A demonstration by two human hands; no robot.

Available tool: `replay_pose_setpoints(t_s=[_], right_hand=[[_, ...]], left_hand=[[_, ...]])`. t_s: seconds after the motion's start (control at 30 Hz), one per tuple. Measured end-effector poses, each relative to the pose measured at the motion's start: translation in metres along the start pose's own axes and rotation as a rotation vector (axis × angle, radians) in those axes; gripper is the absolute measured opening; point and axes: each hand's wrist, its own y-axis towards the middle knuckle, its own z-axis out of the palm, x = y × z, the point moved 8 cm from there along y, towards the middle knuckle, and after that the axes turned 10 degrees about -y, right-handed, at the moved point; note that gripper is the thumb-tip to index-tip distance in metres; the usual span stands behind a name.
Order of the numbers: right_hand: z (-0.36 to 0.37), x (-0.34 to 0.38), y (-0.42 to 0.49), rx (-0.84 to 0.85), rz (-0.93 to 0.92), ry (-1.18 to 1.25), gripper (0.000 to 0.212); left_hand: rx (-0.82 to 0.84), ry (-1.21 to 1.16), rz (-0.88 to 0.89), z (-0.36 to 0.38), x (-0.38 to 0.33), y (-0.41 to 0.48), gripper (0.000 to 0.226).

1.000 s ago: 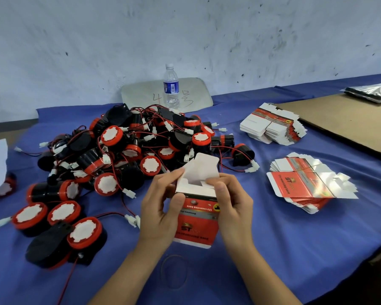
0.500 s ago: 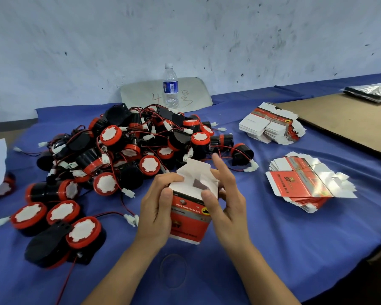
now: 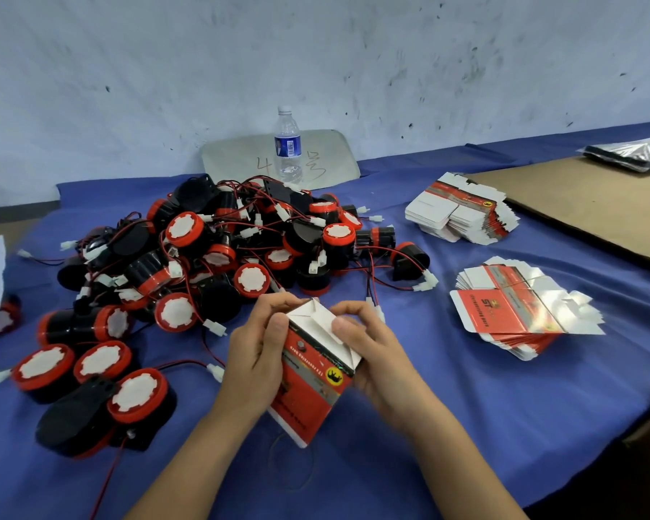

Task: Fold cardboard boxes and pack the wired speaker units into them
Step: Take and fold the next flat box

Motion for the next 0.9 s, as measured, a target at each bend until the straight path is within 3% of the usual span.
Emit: replay_pose_setpoints(t_s=[0.1, 0.17, 0.27, 0.37, 0.7, 0.9], right_hand=[[0.012, -0.01, 0.0, 0.144, 0.093, 0.117, 0.049], [0.006, -0.007, 0.003, 0.08, 0.046, 0.181, 0.054], [-0.013, 0.0, 0.007, -0.113, -0.069, 0.229, 0.06], [-0.02, 0.007, 0.005, -0.173, -0.155, 0.209, 0.058], [-0.017, 0.011, 0.001, -0.209, -0.254, -0.105, 0.053], [-0.015, 0.002, 0.008, -0.081, -0.109, 0.215, 0.052]], left_hand=[[-0.006, 0.053, 0.037, 0.0, -0.004, -0.001, 0.035], [-0.012, 0.064, 0.053, 0.002, -0.007, -0.004, 0.038], [0.093, 0.09, 0.013, 0.017, -0.004, -0.011, 0.078], [0.176, 0.169, -0.012, 0.034, -0.004, -0.013, 0.105], [0.186, 0.414, 0.16, 0.031, -0.012, -0.013, 0.125], [0.16, 0.256, 0.117, 0.025, -0.01, -0.007, 0.106]])
